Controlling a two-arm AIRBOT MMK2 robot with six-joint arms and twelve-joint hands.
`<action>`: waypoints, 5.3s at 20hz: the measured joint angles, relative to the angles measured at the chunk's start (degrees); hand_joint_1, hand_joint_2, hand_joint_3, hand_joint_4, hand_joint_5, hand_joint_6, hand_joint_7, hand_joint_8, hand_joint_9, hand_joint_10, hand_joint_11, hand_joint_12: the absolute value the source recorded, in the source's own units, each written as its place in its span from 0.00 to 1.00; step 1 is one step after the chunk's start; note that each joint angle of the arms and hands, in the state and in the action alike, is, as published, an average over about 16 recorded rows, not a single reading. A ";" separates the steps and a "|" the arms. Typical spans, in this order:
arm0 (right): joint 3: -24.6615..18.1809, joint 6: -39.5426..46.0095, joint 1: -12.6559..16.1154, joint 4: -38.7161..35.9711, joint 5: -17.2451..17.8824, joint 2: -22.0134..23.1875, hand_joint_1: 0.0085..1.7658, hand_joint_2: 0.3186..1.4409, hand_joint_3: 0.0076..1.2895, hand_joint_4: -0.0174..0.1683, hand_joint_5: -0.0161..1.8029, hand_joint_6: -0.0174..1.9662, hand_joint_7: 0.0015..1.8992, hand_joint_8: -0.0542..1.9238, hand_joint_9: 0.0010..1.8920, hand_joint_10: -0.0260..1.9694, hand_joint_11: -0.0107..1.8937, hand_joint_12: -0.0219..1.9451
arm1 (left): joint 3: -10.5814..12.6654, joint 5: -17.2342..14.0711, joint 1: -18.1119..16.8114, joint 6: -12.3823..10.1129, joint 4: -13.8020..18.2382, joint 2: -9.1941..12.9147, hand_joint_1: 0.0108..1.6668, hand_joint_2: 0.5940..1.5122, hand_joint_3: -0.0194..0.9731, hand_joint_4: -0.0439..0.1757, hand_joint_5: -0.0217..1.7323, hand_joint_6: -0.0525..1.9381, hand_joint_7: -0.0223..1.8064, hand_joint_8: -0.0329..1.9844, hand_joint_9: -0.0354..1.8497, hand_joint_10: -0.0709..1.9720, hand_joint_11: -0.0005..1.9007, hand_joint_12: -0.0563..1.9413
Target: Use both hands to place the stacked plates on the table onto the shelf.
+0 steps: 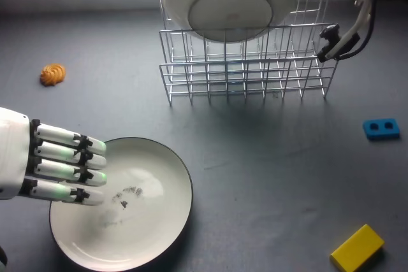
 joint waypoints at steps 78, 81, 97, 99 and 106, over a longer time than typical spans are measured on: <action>-8.02 -38.11 -15.23 -25.06 6.88 -18.37 0.75 0.62 0.00 0.11 0.41 0.29 0.41 0.32 0.43 0.33 0.27 0.80 | 0.76 8.11 17.05 -3.10 -33.31 -3.36 0.01 0.55 0.04 0.19 0.02 0.02 0.04 0.02 0.04 0.04 0.01 0.02; -8.11 -38.13 -15.11 -25.01 7.13 -18.33 0.74 0.61 0.00 0.11 0.42 0.35 0.43 0.38 0.46 0.37 0.30 0.82 | 1.07 8.66 14.62 -3.12 -35.30 -2.60 0.01 0.55 0.04 0.20 0.03 0.02 0.04 0.03 0.04 0.04 0.01 0.03; -17.36 -35.92 -9.38 -24.82 4.84 -7.60 0.74 0.60 0.00 0.08 0.49 0.47 0.51 0.46 0.47 0.64 0.35 0.80 | 1.88 19.34 -1.55 -3.13 -39.24 2.96 0.01 0.53 0.04 0.23 0.05 0.03 0.04 0.03 0.04 0.04 0.02 0.05; -18.95 -34.66 -7.96 -24.82 4.65 -5.15 0.74 0.61 0.00 0.08 0.49 0.49 0.52 0.47 0.47 0.63 0.35 0.80 | 1.96 20.42 -2.62 -3.13 -38.88 3.30 0.01 0.53 0.04 0.23 0.05 0.03 0.04 0.03 0.05 0.04 0.02 0.05; -21.81 -24.00 -2.59 -24.60 4.38 2.26 0.75 0.62 0.00 0.08 0.50 0.53 0.54 0.48 0.48 0.63 0.36 0.79 | 2.44 21.79 -4.36 -3.13 -37.80 3.87 0.01 0.53 0.04 0.24 0.05 0.03 0.04 0.03 0.05 0.04 0.02 0.05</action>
